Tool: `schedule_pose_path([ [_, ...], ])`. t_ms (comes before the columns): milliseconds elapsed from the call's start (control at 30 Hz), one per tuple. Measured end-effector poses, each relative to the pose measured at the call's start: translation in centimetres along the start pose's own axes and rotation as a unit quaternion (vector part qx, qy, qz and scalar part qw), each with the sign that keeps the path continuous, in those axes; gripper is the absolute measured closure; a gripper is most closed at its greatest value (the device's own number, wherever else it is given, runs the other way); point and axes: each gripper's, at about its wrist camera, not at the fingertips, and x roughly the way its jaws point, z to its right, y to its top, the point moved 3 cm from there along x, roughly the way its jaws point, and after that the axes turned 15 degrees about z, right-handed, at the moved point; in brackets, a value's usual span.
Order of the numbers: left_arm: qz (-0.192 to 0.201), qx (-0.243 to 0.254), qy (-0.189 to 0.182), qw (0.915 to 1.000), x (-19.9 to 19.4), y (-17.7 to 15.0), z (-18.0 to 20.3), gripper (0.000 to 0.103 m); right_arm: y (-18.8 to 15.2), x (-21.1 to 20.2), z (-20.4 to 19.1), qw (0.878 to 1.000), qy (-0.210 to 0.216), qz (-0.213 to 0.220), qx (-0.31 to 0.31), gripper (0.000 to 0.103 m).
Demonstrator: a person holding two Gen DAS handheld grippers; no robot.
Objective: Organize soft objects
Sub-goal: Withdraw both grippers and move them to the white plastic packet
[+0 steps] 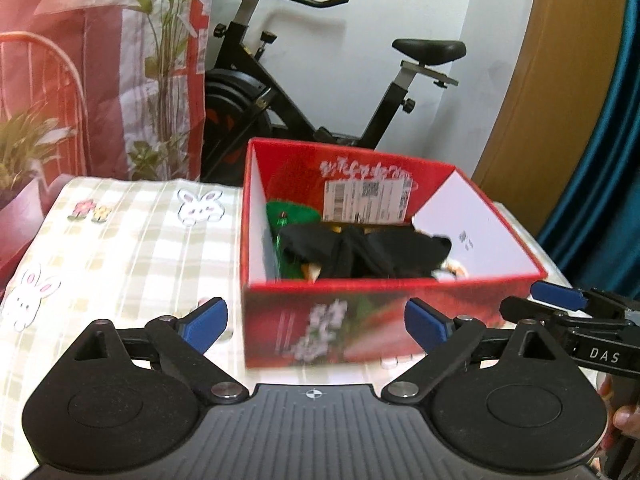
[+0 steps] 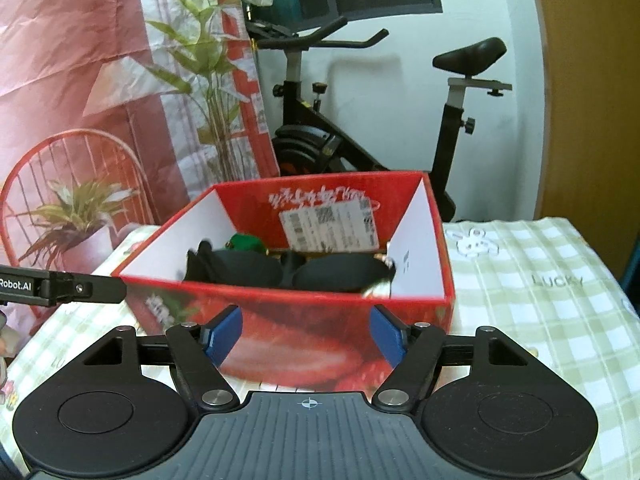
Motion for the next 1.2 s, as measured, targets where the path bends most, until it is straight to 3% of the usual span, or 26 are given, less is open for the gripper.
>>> schedule_pose_path([
  [533,-0.065,-0.014,0.011,0.9977,-1.8,-7.0,0.2,0.006,-7.2,-1.9,-2.8,0.996,0.031,-0.078,-0.017,0.037],
  [667,-0.077,-0.024,0.002,0.9967,-1.9,-8.2,0.4,0.007,-7.9,-1.9,-2.9,0.995,0.034,-0.089,-0.016,0.043],
  [900,-0.070,-0.027,-0.006,0.9972,-2.5,-9.1,0.9,0.007,-9.1,-2.1,-2.6,0.994,0.045,-0.101,-0.004,0.050],
  [1200,-0.045,-0.040,-0.008,0.9981,-3.8,-8.4,1.1,0.018,-9.9,-2.3,-2.3,0.994,0.052,-0.094,0.010,0.051],
])
